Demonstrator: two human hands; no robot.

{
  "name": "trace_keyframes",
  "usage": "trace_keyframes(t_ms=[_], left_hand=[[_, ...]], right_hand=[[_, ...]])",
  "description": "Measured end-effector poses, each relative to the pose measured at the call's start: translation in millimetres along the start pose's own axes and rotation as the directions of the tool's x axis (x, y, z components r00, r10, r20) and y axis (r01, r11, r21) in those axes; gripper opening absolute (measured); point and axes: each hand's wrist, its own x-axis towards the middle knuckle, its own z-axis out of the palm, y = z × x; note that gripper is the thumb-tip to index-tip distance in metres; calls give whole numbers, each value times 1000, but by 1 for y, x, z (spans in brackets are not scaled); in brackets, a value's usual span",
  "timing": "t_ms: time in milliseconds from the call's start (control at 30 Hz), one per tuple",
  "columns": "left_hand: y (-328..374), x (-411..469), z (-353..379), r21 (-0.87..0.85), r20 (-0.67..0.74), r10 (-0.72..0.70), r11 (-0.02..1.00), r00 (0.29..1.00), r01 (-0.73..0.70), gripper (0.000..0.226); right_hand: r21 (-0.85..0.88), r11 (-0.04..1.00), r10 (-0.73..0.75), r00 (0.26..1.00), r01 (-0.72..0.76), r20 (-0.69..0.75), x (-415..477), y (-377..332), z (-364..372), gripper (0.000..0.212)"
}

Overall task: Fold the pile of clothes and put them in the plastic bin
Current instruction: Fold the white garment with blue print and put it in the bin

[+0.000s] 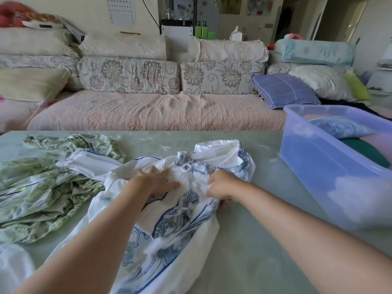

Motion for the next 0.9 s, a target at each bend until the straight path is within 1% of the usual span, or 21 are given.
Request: trace_keyframes(t_ms=[33, 67, 133, 167, 200, 233, 267, 333, 400, 433, 467, 500, 533, 567, 600, 633, 667, 700, 733, 800, 900], left_hand=[[-4, 3, 0, -46, -34, 6, 999, 999, -7, 82], [-9, 6, 0, -127, -70, 4, 992, 998, -13, 79], [-18, 8, -3, -297, -139, 0, 954, 990, -42, 69], [-21, 5, -6, -336, -196, 13, 938, 980, -80, 61], [-24, 4, -9, -354, -265, 28, 927, 964, -124, 54], [-27, 1, -12, -355, -312, 17, 925, 950, -133, 51], [-32, 0, -12, -377, -342, 0, 916, 940, -137, 54], [-45, -1, -6, -332, -293, -26, 940, 956, -77, 64], [-60, 6, 5, -171, -171, -31, 985, 985, 2, 71], [-63, 9, 9, -113, -139, -45, 993, 989, 30, 70], [-66, 13, 11, -96, -139, -52, 995, 989, 39, 65], [-64, 9, 9, -101, -168, -52, 994, 984, 35, 60], [-63, 6, 7, -117, -195, -24, 993, 980, 1, 58], [-60, 0, 5, -139, -201, -1, 990, 980, -28, 58], [-59, -3, 5, -159, -208, 23, 986, 978, -57, 57], [-58, -8, 6, -176, -202, 8, 983, 979, -44, 53], [-58, -11, 8, -169, -213, -22, 986, 977, -15, 48], [-60, -14, 9, -136, -243, -71, 990, 968, 38, 44], [-64, -17, 10, -78, -285, -131, 991, 950, 113, 39], [-78, -25, 9, -26, -317, -299, 952, 900, 307, 32], [-109, -36, 6, 29, -303, -468, 866, 830, 499, 38]], right_hand=[[-30, 999, -18, 994, 15, -110, 7, 1, -2, 33], [-50, 999, -24, 975, 13, -223, 15, 4, -5, 30], [-6, 1000, -11, 908, 10, -419, 26, 16, -16, 30], [14, 1000, -9, 875, 18, -483, 29, 23, -23, 33], [10, 1000, -16, 855, 25, -518, 32, 31, -28, 37], [-17, 1000, -26, 853, 20, -521, 34, 40, -32, 39], [-59, 998, -28, 867, -1, -497, 36, 47, -33, 42], [-186, 978, 12, 909, -98, -416, 34, 49, -29, 52], [-360, 913, 19, 899, -194, -438, 25, 34, -21, 61], [-414, 888, -19, 886, -197, -463, 19, 21, -15, 64], [-423, 892, -67, 879, -159, -472, 12, 7, -8, 65], [-383, 920, -100, 890, -87, -444, 7, -6, 2, 64], [-303, 953, -110, 919, -10, -380, 1, -18, 13, 63], [-206, 978, -102, 956, 45, -276, -5, -29, 24, 65], [-125, 990, -87, 986, 69, -144, -8, -36, 36, 70], [-87, 993, -86, 996, 84, -26, -11, -41, 48, 75], [-85, 991, -102, 993, 107, 51, -13, -43, 57, 80], [-101, 985, -130, 988, 138, 82, -14, -43, 62, 83], [-114, 979, -161, 984, 170, 79, -14, -41, 65, 84], [-125, 964, -230, 972, 235, 50, -11, -34, 65, 82], [-114, 927, -358, 933, 358, 24, -2, -29, 53, 79]])
